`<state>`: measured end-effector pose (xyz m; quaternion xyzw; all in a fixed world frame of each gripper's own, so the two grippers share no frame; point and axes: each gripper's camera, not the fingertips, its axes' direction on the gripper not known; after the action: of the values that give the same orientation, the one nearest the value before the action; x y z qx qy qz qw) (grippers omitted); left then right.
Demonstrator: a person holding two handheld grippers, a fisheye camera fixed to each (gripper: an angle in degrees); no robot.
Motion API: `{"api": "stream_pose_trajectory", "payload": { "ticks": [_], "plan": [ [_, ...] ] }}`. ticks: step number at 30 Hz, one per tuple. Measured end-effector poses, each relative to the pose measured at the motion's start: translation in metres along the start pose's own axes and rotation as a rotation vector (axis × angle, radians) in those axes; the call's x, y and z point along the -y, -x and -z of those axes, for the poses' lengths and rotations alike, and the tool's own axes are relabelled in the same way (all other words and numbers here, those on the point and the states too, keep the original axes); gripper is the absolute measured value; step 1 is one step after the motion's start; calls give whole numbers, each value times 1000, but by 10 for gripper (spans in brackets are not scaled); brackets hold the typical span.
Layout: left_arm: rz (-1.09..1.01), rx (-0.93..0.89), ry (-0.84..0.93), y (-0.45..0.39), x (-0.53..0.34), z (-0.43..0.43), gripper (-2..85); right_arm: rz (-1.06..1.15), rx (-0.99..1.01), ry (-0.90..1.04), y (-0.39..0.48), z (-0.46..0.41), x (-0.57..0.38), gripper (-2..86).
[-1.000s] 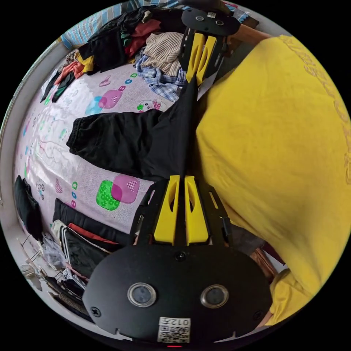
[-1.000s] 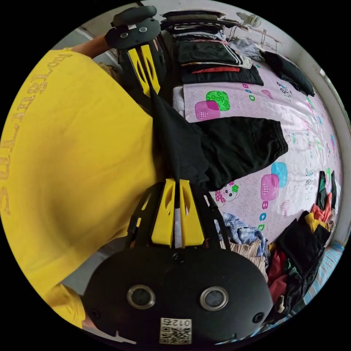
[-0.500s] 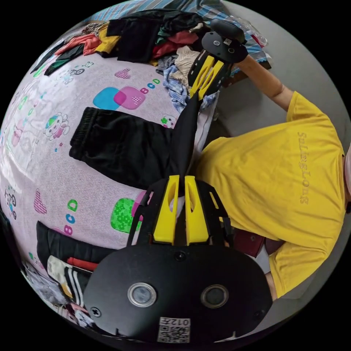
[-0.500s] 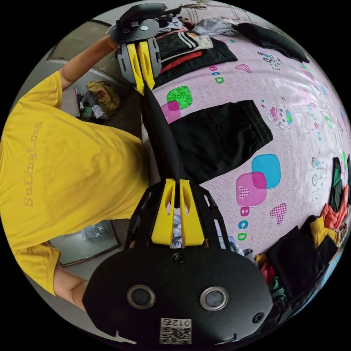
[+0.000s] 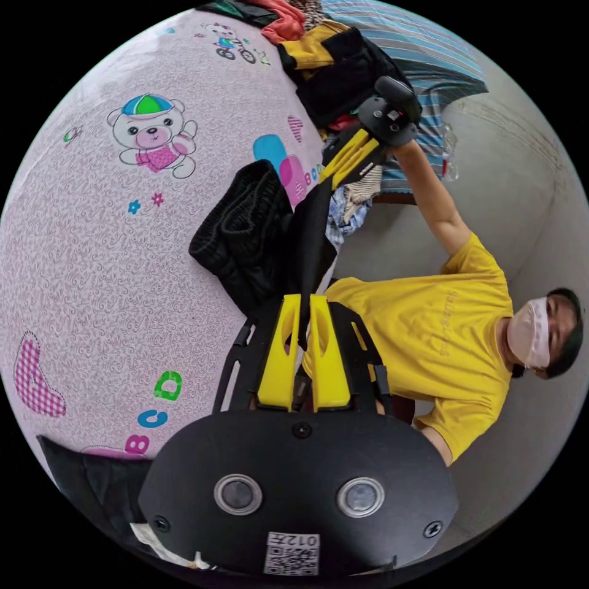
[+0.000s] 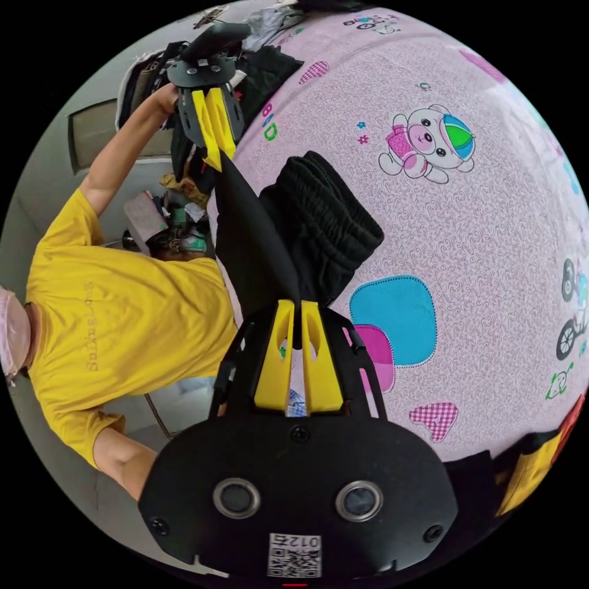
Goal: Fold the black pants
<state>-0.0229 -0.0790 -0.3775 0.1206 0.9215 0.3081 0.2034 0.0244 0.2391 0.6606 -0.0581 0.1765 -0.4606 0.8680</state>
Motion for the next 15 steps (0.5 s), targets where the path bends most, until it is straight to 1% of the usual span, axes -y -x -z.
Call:
{"api": "stream_pose_trajectory", "payload": {
  "ticks": [2,4,5,7,9,11,12,14,15],
  "plan": [
    [6,20,-22,13,0,15,10,-17,-6,-35,-20,15,2,27],
    [104,58,-101,42,0,28,16,-82,-23,-53,-40,15,6,35],
    [130,74,-114,50,0,28,17,-146,-57,-54,-53,9,9,44],
    [219,169,-175,71,-4,23,22,-221,-111,-41,-67,-3,11,71],
    [231,212,-251,73,-13,22,24,-257,-165,-93,-69,-5,4,83],
    [222,240,-337,67,-30,24,23,-301,-214,-215,-63,2,-23,85],
    [242,271,-411,63,-48,29,22,-323,-224,-258,-62,4,-33,83],
    [312,342,-538,52,-80,36,19,-409,-263,-476,-51,16,-77,67],
    [337,414,-634,38,-100,37,17,-417,-275,-531,-46,17,-87,57]
  ]
}}
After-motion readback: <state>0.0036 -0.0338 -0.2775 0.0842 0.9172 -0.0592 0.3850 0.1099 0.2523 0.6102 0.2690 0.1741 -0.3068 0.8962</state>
